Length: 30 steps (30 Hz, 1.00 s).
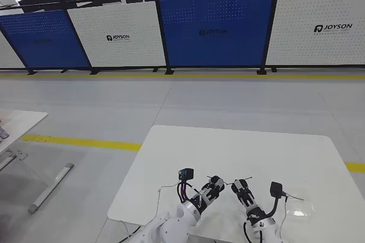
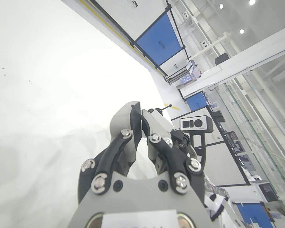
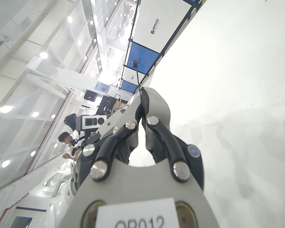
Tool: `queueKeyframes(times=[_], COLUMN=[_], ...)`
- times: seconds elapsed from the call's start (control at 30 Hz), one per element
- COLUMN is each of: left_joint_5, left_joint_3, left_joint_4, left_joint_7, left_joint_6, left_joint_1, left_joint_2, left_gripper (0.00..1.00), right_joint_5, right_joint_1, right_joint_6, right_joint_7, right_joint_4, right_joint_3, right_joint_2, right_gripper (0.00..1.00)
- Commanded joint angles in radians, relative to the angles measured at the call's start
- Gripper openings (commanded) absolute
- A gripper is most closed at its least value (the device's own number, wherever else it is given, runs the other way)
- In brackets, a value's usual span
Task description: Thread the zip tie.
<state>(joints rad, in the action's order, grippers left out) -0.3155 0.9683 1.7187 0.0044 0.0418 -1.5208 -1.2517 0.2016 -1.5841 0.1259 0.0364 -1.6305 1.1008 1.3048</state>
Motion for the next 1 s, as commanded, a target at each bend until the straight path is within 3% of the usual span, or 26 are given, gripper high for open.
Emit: queueKeyframes(times=[0.0,0.3,0.8,0.9,0.97], left_joint_5=[0.0,0.073,0.038,0.009,-0.003], left_joint_3=[0.0,0.0,-0.003,-0.012,-0.014], left_joint_4=[0.0,0.003,0.004,0.004,0.004], left_joint_7=[0.0,-0.032,-0.012,0.001,0.006], left_joint_6=[0.0,-0.083,-0.051,-0.035,-0.029], left_joint_1=[0.0,-0.002,-0.001,-0.001,0.001], left_joint_2=[0.0,-0.002,-0.002,-0.003,-0.004], left_gripper=[0.0,0.0,0.0,0.2,0.23], right_joint_5=[-0.003,-0.051,-0.075,-0.068,-0.055], right_joint_1=[0.0,-0.009,-0.021,-0.023,-0.026], right_joint_6=[0.001,0.051,0.068,0.067,0.062], right_joint_7=[0.0,0.034,0.049,0.045,0.036], right_joint_4=[0.002,0.001,-0.001,-0.003,-0.009], right_joint_3=[0.001,0.02,0.039,0.041,0.043], right_joint_2=[0.001,-0.001,-0.001,-0.001,-0.001], right_gripper=[0.0,0.0,0.0,0.0,0.0])
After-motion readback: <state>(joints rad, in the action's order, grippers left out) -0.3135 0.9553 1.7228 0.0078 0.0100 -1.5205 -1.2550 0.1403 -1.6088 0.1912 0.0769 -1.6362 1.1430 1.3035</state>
